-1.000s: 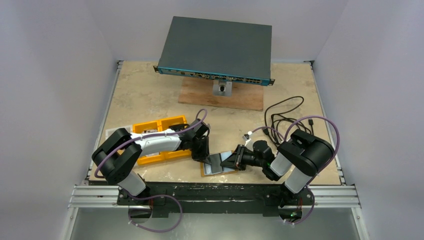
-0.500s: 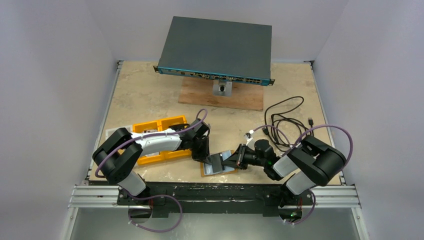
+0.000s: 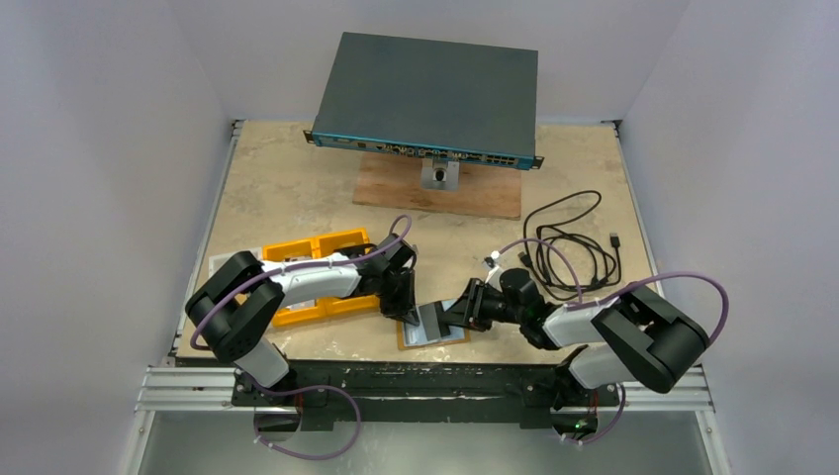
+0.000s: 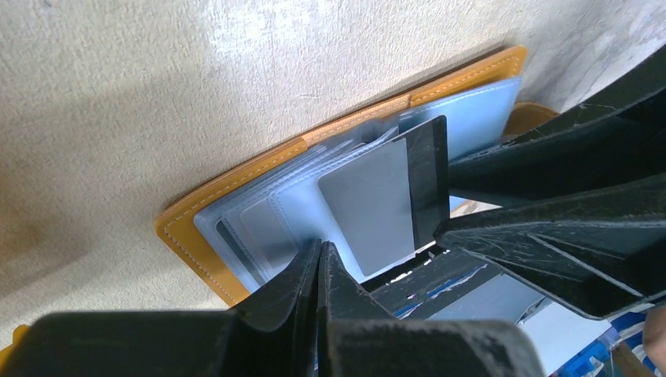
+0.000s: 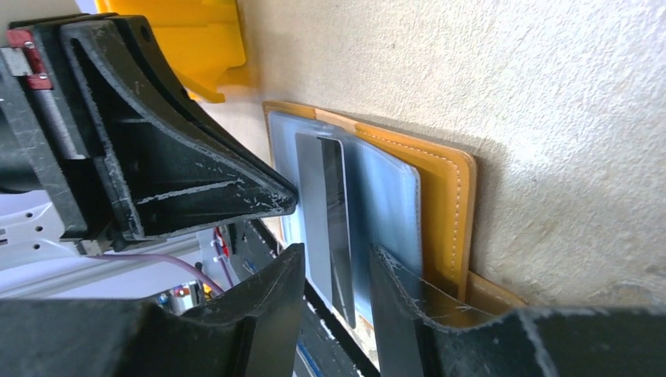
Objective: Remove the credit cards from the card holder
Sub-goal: Remove the credit card from the card holder, then place the credit card in the storage box.
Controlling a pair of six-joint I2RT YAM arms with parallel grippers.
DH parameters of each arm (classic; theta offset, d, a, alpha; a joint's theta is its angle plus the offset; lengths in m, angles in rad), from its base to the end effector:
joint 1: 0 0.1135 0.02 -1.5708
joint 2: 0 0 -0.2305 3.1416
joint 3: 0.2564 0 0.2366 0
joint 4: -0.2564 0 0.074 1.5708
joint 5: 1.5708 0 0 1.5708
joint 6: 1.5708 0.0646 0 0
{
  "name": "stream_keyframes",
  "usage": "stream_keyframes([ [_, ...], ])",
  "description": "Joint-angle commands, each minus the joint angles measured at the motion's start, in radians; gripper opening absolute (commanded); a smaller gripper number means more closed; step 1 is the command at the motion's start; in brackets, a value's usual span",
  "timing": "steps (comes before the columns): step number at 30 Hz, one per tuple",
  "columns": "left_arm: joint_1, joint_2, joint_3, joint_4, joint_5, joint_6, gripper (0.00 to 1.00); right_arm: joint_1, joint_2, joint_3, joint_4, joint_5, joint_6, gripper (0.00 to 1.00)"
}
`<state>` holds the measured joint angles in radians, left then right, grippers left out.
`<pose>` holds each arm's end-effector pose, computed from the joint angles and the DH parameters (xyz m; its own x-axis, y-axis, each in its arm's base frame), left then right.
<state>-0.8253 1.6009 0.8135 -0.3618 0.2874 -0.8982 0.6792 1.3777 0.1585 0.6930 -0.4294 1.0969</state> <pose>0.1809 -0.2230 0.1000 -0.9983 -0.0245 -0.0526 0.0039 0.8766 -0.4812 0.1587 0.1627 0.0788 -0.9358 0.2843 -0.2086 -0.0407 0.5004 0.8649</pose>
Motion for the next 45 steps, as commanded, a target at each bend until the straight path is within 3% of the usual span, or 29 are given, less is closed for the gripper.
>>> stream_keyframes([
  [1, 0.002, 0.053, -0.017, -0.071, -0.097, 0.043, 0.0, -0.003, 0.054, 0.033, 0.007, -0.004, -0.04, 0.36],
  [5, 0.003, 0.053, -0.013, -0.073, -0.097, 0.046, 0.0, -0.004, 0.101, 0.033, 0.048, -0.018, -0.035, 0.34],
  [10, 0.003, 0.053, -0.016, -0.073, -0.098, 0.047, 0.0, -0.003, 0.109, 0.019, 0.071, -0.017, -0.014, 0.19],
  [16, 0.003, 0.052, -0.02, -0.072, -0.098, 0.048, 0.0, -0.009, 0.03, 0.018, -0.018, 0.015, -0.038, 0.0],
  [29, 0.003, 0.039, -0.006, -0.063, -0.087, 0.059, 0.0, -0.042, -0.306, 0.05, -0.412, 0.13, -0.116, 0.0],
  [35, 0.001, 0.005, 0.074, -0.069, -0.055, 0.08, 0.01, -0.043, -0.429, 0.109, -0.556, 0.156, -0.125, 0.0],
  [38, 0.002, -0.036, 0.142, -0.106, -0.044, 0.093, 0.09, -0.043, -0.462, 0.143, -0.598, 0.154, -0.119, 0.0],
  [43, 0.014, -0.143, 0.178, -0.167, -0.037, 0.109, 0.39, -0.043, -0.489, 0.211, -0.644, 0.148, -0.111, 0.0],
  [45, 0.035, -0.195, 0.166, -0.168, -0.013, 0.108, 0.46, -0.043, -0.482, 0.24, -0.649, 0.135, -0.108, 0.0],
])
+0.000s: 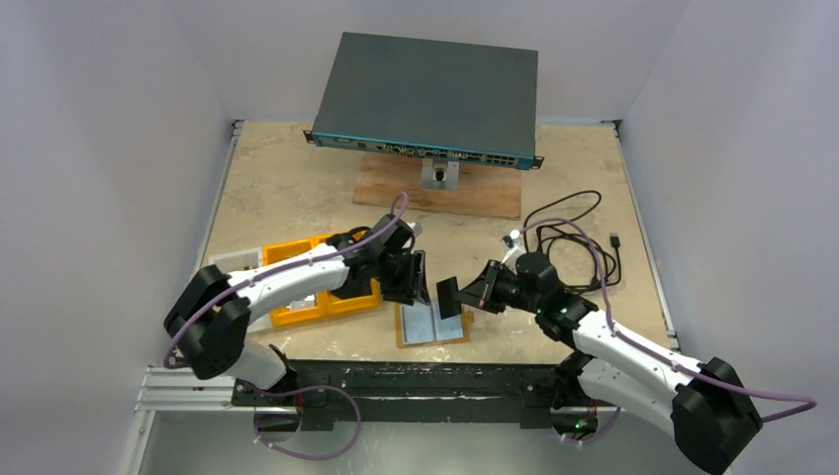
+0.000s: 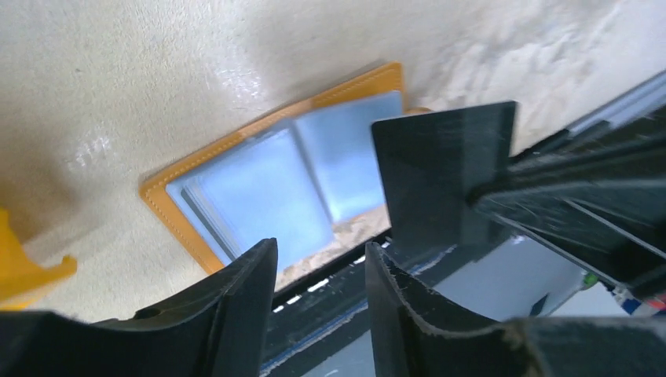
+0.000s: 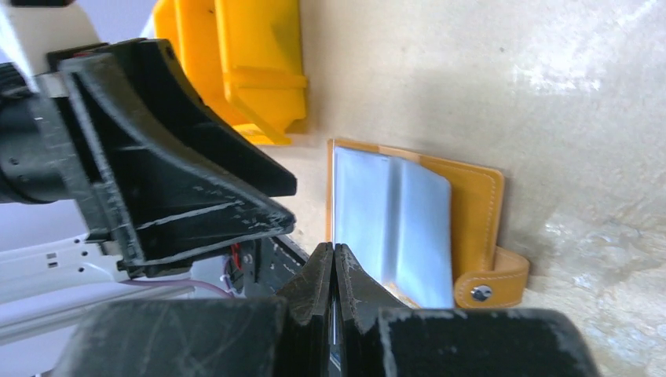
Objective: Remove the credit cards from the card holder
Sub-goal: Place the credit card in the storage box.
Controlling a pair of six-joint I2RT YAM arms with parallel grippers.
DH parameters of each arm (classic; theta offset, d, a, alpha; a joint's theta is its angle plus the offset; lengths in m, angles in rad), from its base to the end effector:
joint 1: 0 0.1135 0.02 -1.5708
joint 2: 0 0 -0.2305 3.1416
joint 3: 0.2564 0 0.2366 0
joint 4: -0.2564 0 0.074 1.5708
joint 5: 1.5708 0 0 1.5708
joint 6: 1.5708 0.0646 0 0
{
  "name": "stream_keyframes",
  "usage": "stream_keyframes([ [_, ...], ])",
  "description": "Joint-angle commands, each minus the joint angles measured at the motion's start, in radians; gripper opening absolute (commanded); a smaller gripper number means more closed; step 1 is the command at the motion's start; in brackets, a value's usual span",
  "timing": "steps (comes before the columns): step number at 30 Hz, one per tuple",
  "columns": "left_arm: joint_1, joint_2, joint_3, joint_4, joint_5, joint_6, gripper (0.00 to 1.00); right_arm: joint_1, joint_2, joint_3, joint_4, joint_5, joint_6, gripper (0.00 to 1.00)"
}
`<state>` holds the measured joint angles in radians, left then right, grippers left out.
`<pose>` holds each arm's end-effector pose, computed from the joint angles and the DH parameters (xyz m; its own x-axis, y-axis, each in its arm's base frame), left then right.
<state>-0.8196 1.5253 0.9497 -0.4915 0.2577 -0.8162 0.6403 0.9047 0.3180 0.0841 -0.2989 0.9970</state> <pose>0.1927 -0.2305 0.1500 -0.9855 0.0232 -0.1680 0.1061 0.8568 -0.5045 0.1653 0.1469 0.1526 -0.8630 0.3579 -0.3566 -0.0978 0.5740 0.8130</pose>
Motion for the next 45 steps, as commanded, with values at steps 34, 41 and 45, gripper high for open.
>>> stream_keyframes([
  [34, 0.304, -0.367, -0.278, 0.578, 0.537, -0.282, 0.36, -0.017, 0.217, 0.176, 0.485, -0.298, 0.27, 0.0],
  [41, 0.305, -0.34, -0.301, 0.641, 0.547, -0.326, 0.13, -0.015, 0.211, 0.178, 0.441, -0.279, 0.231, 0.0],
  [45, 0.306, -0.353, -0.295, 0.556, 0.513, -0.289, 0.0, -0.016, 0.178, 0.209, 0.299, -0.23, 0.144, 0.21],
])
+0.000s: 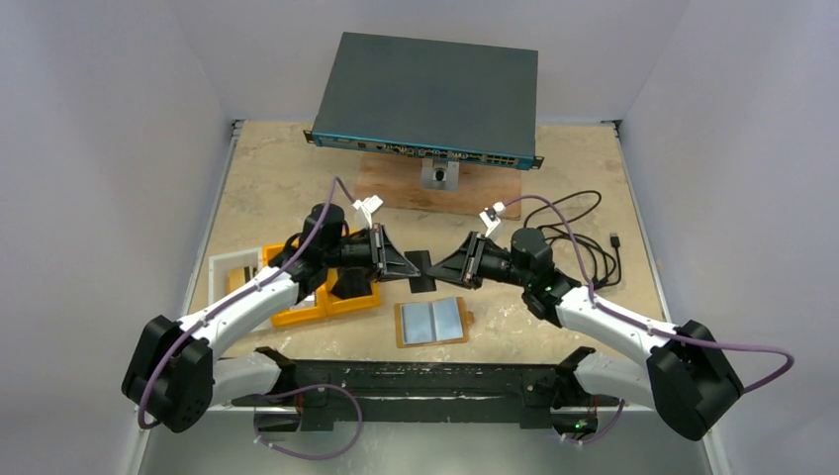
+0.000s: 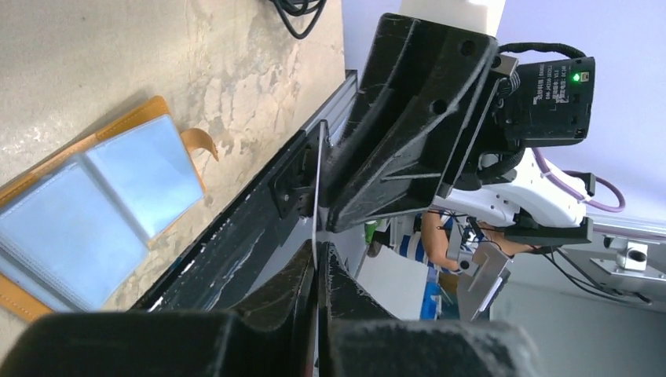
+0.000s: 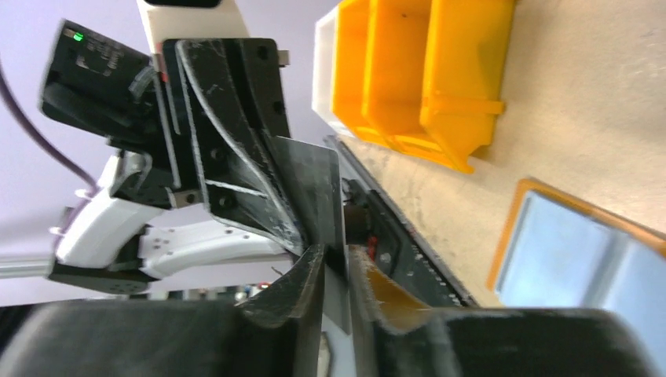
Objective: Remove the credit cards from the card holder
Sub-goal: Place the credit card in the storage box.
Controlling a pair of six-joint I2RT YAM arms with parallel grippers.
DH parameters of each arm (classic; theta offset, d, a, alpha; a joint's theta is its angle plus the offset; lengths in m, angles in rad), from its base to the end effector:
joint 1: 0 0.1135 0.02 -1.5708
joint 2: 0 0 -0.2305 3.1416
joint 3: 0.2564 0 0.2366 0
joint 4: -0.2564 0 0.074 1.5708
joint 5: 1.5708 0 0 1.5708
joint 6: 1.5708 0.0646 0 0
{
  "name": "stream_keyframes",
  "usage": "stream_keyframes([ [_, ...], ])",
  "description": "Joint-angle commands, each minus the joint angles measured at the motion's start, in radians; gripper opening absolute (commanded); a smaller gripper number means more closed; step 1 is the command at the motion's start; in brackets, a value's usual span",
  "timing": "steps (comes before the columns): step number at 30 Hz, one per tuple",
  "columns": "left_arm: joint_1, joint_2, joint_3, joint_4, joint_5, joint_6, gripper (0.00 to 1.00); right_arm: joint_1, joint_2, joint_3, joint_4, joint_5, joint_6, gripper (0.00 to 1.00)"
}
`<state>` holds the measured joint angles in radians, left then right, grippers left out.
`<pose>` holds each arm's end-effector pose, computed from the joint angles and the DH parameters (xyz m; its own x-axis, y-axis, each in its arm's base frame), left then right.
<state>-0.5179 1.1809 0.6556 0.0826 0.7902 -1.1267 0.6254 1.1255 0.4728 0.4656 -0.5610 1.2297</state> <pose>0.2105 -0.1728 0.2127 -0.9782 -0.1740 -0.1134 0.0532 0.3176 -0.9467 0.1951 0.1833 0.2063 -0.9170 0.3221 -0.2354 -0.1655 0.2299 0.9590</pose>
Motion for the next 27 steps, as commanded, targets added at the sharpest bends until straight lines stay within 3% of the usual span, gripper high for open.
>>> stream_keyframes([
  [1, 0.005, -0.024, 0.005, -0.066, -0.041, 0.047, 0.0, 0.0, -0.052, 0.065, -0.134, 0.054, -0.118, 0.3],
  [3, 0.015, -0.046, 0.034, -0.219, -0.096, 0.112, 0.0, 0.0, -0.067, 0.092, -0.24, 0.099, -0.176, 0.47],
  [5, 0.032, -0.067, 0.072, -0.374, -0.169, 0.192, 0.0, 0.0, -0.081, 0.106, -0.308, 0.124, -0.213, 0.56],
  [9, 0.08, -0.111, 0.155, -0.662, -0.377, 0.33, 0.0, 0.0, -0.104, 0.107, -0.379, 0.147, -0.257, 0.61],
  [13, 0.135, -0.13, 0.208, -0.847, -0.552, 0.401, 0.0, 0.0, -0.122, 0.09, -0.403, 0.163, -0.281, 0.61],
  [19, 0.172, -0.082, 0.241, -0.912, -0.716, 0.436, 0.0, 0.0, -0.13, 0.094, -0.424, 0.173, -0.315, 0.61],
  [27, 0.181, 0.07, 0.233, -0.799, -0.65, 0.447, 0.0, -0.001, -0.135, 0.088, -0.44, 0.183, -0.339, 0.61],
])
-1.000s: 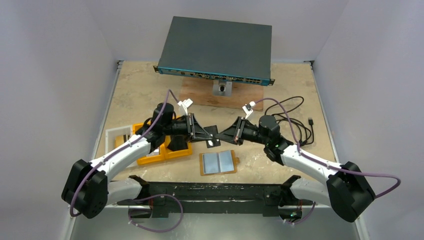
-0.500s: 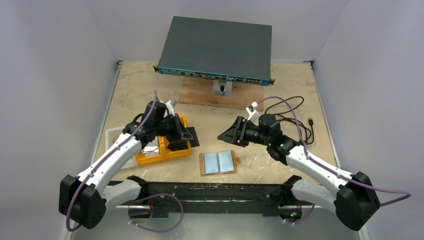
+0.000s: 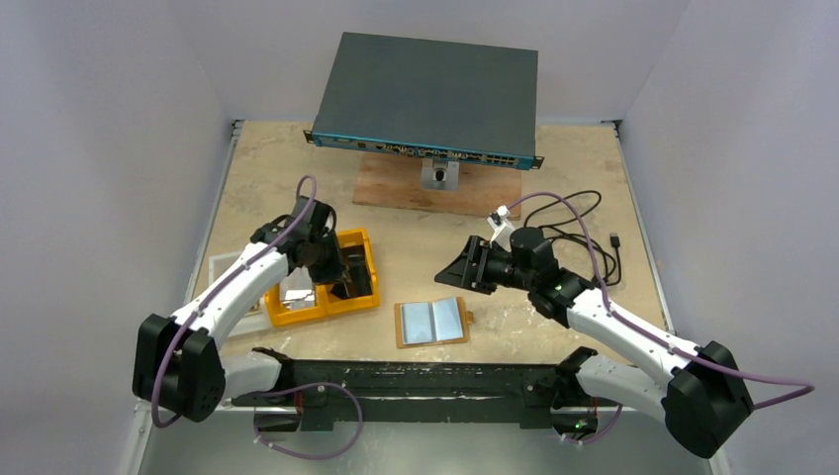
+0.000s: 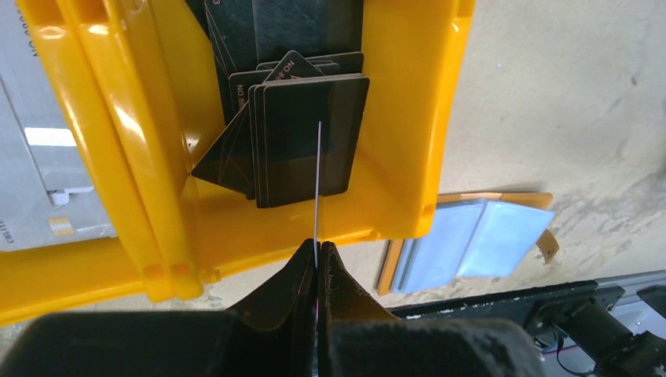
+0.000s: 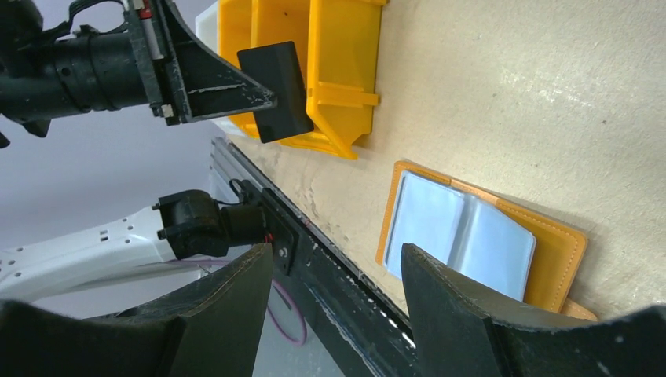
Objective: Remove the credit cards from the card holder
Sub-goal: Place the credit card in the storage box.
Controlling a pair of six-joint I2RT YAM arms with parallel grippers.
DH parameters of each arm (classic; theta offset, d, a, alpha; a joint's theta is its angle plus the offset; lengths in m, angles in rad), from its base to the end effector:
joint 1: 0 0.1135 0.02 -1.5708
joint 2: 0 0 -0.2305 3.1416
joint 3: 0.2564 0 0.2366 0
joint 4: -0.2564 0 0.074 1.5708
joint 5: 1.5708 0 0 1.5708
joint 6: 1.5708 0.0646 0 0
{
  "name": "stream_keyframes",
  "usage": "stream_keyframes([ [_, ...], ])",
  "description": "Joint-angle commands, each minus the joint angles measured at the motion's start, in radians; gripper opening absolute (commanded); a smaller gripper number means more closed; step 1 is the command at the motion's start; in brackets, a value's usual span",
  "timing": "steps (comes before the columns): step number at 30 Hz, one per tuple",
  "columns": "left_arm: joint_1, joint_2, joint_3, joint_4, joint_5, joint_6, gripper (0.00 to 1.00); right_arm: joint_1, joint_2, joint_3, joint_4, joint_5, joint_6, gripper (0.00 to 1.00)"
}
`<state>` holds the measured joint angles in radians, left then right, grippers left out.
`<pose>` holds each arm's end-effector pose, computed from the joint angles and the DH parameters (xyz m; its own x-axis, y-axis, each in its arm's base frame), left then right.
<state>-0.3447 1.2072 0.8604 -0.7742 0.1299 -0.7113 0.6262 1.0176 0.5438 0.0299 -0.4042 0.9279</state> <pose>0.2171 -0.0868 0.1832 -0.8954 -0.3663 -0.2532 -0.2593 0.8912 -0.3722 0.1880 0.1673 0.2013 -0.8702 0.2788 -0.4062 -0.2171 0.5233 0.8241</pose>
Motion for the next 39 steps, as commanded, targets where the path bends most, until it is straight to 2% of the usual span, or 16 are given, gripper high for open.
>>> stream_keyframes([
  [1, 0.007, 0.059, 0.028, 0.071, 0.018, 0.033, 0.0, -0.001, -0.03, 0.015, -0.005, 0.028, -0.039, 0.61],
  [6, 0.007, 0.111, 0.02, 0.139, 0.062, 0.04, 0.01, -0.001, -0.036, 0.006, -0.004, 0.033, -0.043, 0.61],
  [13, 0.01, 0.167, 0.015, 0.168, 0.061, 0.045, 0.13, -0.001, -0.04, 0.008, -0.025, 0.071, -0.057, 0.61],
  [18, 0.013, 0.16, 0.019, 0.139, 0.02, 0.049, 0.28, -0.001, -0.034, 0.011, -0.028, 0.084, -0.062, 0.61],
  [25, 0.015, 0.07, 0.034, 0.07, -0.047, 0.057, 0.45, 0.001, -0.03, 0.016, -0.078, 0.11, -0.079, 0.62],
  [28, 0.015, 0.028, 0.046, 0.042, -0.054, 0.071, 0.49, 0.013, -0.025, 0.022, -0.107, 0.142, -0.094, 0.62],
  [34, -0.004, -0.053, 0.039, 0.023, 0.005, 0.081, 0.51, 0.126, 0.019, 0.054, -0.143, 0.265, -0.094, 0.62],
  [39, -0.093, -0.108, 0.018, 0.018, 0.02, 0.056, 0.51, 0.259, 0.116, 0.1, -0.183, 0.395, -0.075, 0.6],
])
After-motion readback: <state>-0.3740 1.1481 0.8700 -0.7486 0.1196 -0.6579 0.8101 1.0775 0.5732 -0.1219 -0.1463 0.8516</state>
